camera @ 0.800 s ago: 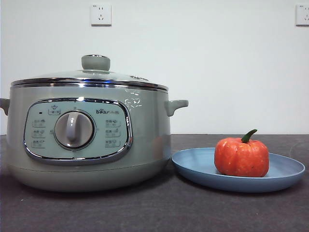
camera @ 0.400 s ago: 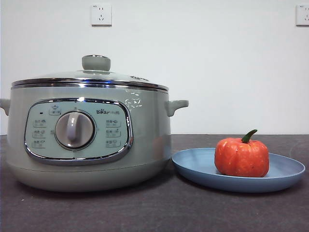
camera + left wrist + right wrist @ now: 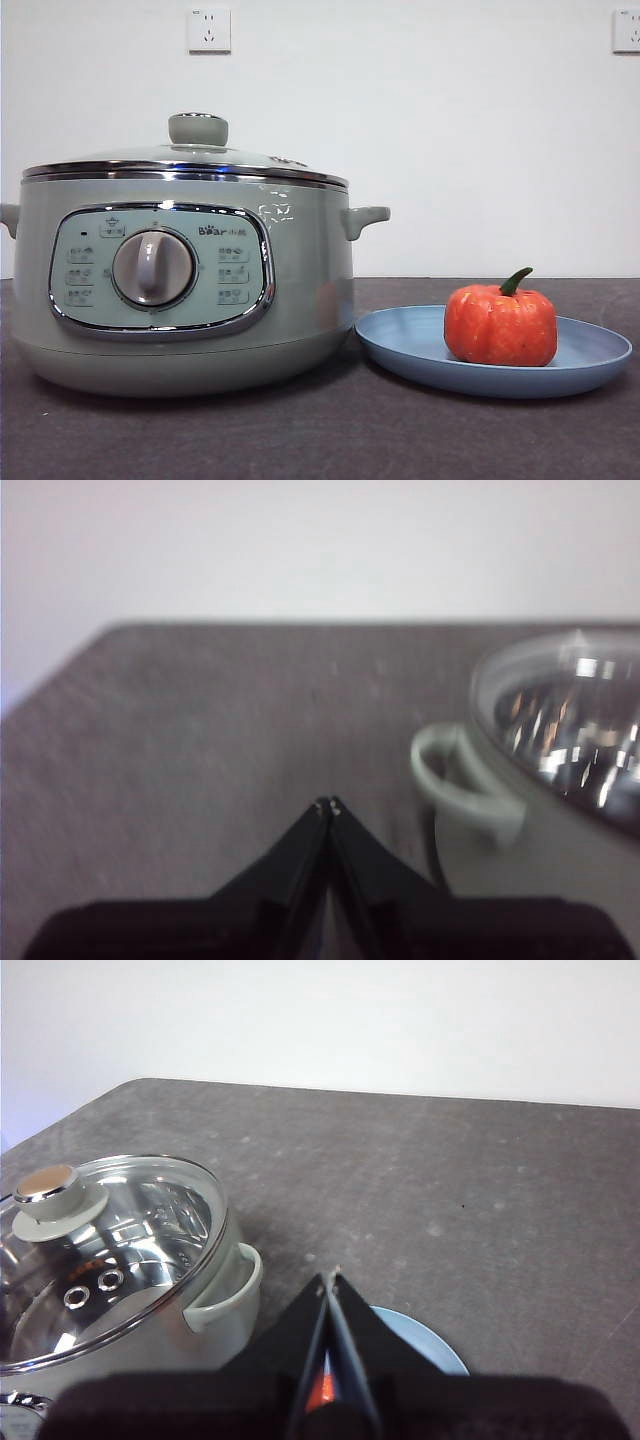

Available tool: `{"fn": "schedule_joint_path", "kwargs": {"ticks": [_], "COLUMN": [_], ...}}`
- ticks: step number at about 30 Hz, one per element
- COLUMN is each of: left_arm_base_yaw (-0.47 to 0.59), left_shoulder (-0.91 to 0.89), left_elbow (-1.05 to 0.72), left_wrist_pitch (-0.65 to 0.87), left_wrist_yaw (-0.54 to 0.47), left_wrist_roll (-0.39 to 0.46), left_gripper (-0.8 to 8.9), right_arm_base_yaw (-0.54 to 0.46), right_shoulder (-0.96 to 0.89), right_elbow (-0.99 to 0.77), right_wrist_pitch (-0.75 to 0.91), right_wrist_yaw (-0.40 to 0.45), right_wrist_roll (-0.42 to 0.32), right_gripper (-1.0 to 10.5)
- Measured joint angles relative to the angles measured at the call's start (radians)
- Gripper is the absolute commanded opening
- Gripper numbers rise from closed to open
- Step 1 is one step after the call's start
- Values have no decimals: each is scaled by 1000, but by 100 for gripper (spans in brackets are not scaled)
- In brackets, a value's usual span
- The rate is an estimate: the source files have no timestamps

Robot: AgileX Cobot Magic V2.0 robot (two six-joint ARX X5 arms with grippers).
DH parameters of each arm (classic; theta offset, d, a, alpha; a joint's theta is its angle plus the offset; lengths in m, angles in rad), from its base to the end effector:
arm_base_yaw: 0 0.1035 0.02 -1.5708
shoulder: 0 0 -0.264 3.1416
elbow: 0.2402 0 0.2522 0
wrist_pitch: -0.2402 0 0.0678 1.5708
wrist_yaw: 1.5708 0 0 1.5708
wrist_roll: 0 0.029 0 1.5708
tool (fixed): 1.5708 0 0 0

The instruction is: Take the pumpkin out from the steamer,put the pumpkin in the blue plate,close the lid

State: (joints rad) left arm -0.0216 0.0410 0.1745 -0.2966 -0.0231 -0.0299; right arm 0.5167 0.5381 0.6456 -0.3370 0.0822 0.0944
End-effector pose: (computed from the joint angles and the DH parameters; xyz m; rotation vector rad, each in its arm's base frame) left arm 0.0865 -0.0012 0.1907 -0.0262 0.1630 0.0039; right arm 0.1095 0.0595 0.3027 0.0243 0.2411 0.4216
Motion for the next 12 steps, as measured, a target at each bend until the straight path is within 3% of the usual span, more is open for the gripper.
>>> {"fn": "schedule_joint_path", "kwargs": {"ticks": [7,12], "left_arm_base_yaw": [0,0], "left_shoulder": [-37,-37], "left_elbow": [-146,-156], "left_wrist_pitch": [97,111], "left_wrist_yaw": [3,20], "left_wrist_roll": [-21,-56], "left_gripper": [-4,-4], "right_arm_base_yaw": [0,0], "right_shoulder": [0,0], "right_elbow": [0,0], "right_wrist_pitch": [0,-5], "right_wrist_yaw": [0,0], "right_wrist_roll": [0,0], "right_gripper": [-17,-17]}}
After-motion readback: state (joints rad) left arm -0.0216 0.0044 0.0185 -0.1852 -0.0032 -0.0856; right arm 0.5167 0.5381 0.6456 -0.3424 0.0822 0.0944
